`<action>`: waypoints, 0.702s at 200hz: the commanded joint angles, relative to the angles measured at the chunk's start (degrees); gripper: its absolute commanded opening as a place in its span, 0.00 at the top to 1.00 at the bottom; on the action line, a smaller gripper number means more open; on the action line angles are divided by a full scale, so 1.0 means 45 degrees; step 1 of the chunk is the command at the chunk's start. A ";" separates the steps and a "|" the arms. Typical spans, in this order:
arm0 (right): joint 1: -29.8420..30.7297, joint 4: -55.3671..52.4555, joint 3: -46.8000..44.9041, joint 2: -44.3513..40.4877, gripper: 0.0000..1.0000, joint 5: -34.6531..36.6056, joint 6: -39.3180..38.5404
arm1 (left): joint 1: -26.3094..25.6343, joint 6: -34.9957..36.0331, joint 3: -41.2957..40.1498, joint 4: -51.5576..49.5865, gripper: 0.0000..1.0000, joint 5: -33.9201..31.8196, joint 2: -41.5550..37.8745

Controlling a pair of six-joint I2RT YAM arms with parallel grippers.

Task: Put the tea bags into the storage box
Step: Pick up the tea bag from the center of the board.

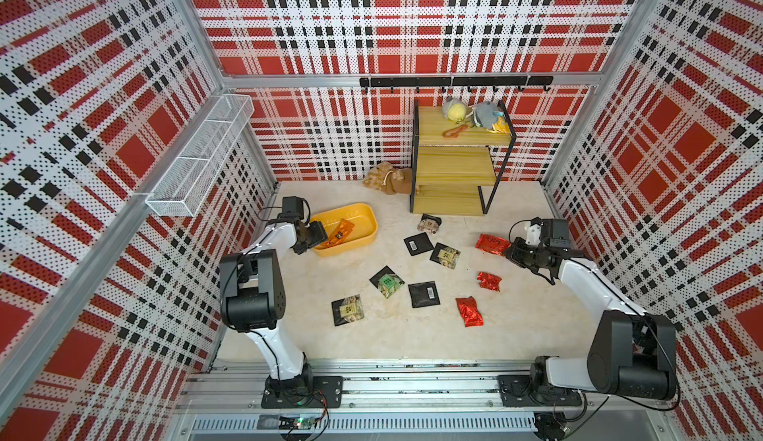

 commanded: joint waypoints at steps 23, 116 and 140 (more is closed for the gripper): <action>0.0008 -0.0732 0.0762 -0.0399 1.00 0.0065 -0.0214 | -0.0701 0.0661 -0.0261 -0.0685 0.33 -0.0380 0.0115; 0.2818 -0.1398 0.2394 -0.0064 1.00 0.1057 0.0152 | -0.2936 0.0755 -0.0834 -0.1321 0.34 -0.0662 -0.0408; 0.3724 -0.1159 0.2538 0.0144 1.00 0.1278 0.0510 | -0.3197 0.0767 -0.1137 -0.1374 0.34 -0.0743 -0.0635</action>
